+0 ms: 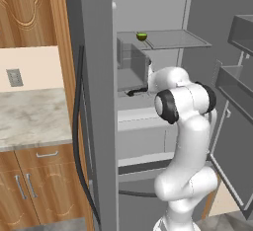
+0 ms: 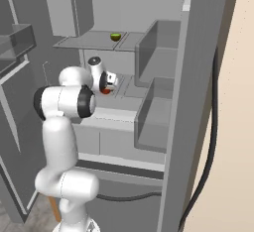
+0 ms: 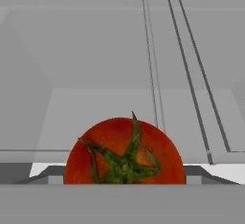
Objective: Place the cold items (kiwi and tomato) from the fridge in one tupperware on the dining counter. Place the warm items (hot dog and kebab skewer) in the stove area in another tupperware.
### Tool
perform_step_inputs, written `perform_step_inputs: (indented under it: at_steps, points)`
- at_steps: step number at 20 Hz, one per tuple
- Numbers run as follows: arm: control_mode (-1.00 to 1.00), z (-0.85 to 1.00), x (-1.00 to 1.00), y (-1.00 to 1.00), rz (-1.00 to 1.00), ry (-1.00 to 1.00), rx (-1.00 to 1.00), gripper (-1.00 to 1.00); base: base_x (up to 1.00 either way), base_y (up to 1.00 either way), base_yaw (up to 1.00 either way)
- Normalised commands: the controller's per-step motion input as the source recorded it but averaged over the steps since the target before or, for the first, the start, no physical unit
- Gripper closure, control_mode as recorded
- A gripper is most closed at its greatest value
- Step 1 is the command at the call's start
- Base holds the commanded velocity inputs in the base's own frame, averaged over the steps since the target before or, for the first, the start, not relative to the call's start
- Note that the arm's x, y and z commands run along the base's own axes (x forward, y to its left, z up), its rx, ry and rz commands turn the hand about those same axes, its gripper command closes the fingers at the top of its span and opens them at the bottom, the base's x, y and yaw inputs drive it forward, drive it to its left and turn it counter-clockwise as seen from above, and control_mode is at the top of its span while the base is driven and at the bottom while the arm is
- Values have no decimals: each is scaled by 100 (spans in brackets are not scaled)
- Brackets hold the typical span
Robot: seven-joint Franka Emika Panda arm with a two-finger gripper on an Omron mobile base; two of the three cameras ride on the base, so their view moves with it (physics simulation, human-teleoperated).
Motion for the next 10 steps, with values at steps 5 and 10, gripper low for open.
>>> perform_step_inputs:
  at_steps: [5, 10]
  points:
    - [-100, 73, -85, 0, -7, -4, 1, 100, 0, 0, 0]
    - [-100, 90, -68, -1, -7, 0, 1, 100, 0, 0, 0]
